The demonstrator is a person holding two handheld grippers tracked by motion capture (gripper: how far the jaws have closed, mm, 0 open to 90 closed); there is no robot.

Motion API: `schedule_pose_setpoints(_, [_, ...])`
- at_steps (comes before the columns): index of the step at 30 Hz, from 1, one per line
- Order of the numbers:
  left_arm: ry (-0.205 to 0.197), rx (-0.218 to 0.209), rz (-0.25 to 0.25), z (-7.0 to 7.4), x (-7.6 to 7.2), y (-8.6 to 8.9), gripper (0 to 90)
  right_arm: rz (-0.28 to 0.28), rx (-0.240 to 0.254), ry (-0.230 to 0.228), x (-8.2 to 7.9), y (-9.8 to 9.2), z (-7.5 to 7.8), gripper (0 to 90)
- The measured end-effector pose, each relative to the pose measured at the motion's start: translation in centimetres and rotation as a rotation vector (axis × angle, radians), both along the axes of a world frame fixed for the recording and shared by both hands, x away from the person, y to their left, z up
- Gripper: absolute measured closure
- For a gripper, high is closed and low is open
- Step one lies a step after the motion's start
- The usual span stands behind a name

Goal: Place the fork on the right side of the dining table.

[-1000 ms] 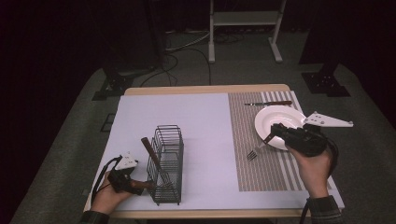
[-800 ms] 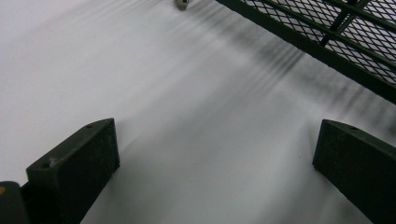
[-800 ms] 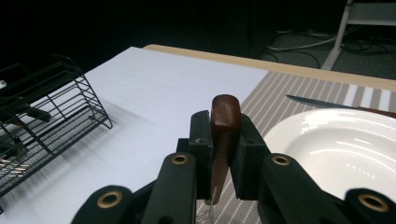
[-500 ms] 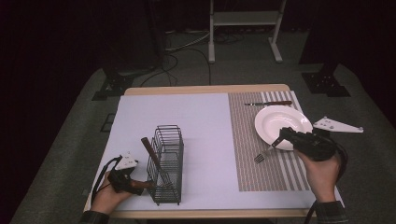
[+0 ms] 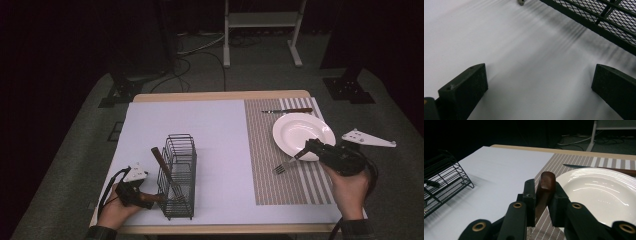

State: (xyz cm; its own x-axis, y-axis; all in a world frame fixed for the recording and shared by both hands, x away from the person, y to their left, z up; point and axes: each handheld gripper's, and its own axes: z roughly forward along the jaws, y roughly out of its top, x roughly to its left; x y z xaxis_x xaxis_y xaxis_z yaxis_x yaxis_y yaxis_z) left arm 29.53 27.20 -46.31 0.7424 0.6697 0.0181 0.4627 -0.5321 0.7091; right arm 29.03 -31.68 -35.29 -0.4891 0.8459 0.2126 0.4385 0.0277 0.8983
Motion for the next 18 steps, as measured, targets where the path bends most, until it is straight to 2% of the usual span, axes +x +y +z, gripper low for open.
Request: schedule_pose_setpoints(18, [0.0, 0.001, 0.0, 0.0, 0.0, 0.0, 0.0, -0.091, -0.026, 0.013, -0.3, -1.9, -1.7, 69.0])
